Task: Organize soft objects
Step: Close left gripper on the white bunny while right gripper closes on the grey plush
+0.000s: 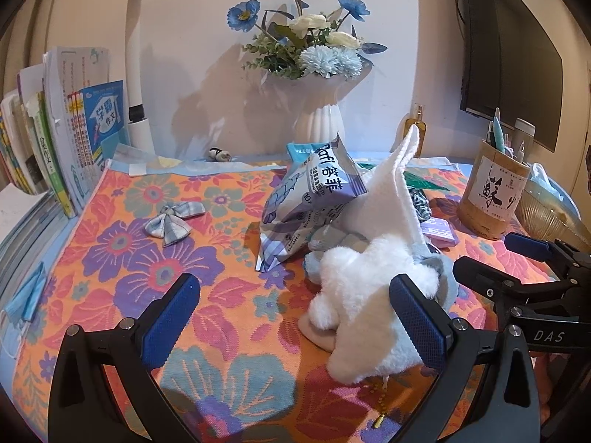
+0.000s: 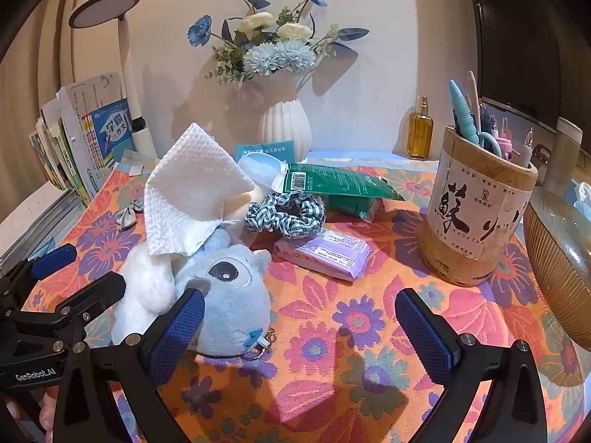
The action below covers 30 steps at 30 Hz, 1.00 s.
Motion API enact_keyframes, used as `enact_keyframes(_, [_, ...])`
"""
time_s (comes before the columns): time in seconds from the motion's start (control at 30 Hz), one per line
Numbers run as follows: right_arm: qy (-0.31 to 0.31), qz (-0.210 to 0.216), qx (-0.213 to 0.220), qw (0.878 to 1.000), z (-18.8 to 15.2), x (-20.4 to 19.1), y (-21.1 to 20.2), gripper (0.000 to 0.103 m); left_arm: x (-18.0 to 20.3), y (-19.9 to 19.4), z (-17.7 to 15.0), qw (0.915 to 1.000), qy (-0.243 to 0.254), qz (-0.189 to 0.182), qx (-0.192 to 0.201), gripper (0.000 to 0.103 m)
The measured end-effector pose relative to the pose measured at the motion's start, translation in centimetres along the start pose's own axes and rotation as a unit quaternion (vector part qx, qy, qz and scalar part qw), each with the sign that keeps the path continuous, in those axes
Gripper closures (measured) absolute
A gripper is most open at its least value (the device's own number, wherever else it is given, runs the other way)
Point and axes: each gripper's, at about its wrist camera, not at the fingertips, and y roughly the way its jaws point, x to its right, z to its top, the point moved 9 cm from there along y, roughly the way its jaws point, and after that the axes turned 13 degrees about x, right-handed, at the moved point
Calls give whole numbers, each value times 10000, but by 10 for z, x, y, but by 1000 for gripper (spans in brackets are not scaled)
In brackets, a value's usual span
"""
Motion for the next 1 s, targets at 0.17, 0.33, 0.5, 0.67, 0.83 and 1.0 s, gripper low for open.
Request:
enact_keyframes(0.17, [-3, -16, 5, 10000, 0, 0, 0, 0, 1, 0, 0, 10000, 5, -1, 1, 1])
enact_keyframes(0.33, [-23, -23, -19, 10000, 0, 0, 1, 0, 1, -1, -1, 10000, -4, -11, 0, 1])
enact_keyframes(0.5, [-39, -38, -17, 10000, 1, 0, 2, 0, 2, -1, -1, 10000, 3, -13, 3, 1])
enact_keyframes(0.67, [-30, -32, -44, 10000, 1, 1, 3, 0, 1, -2, -1, 10000, -4, -7, 11, 1])
enact_keyframes(0.83, [-65, -33, -46, 10000, 0, 0, 4, 0, 0, -1, 0, 10000, -25, -40, -1, 1])
enact_keyframes(1.0, [-58, -36, -46, 10000, 0, -1, 4, 0, 1, -1, 0, 10000, -24, -54, -3, 1])
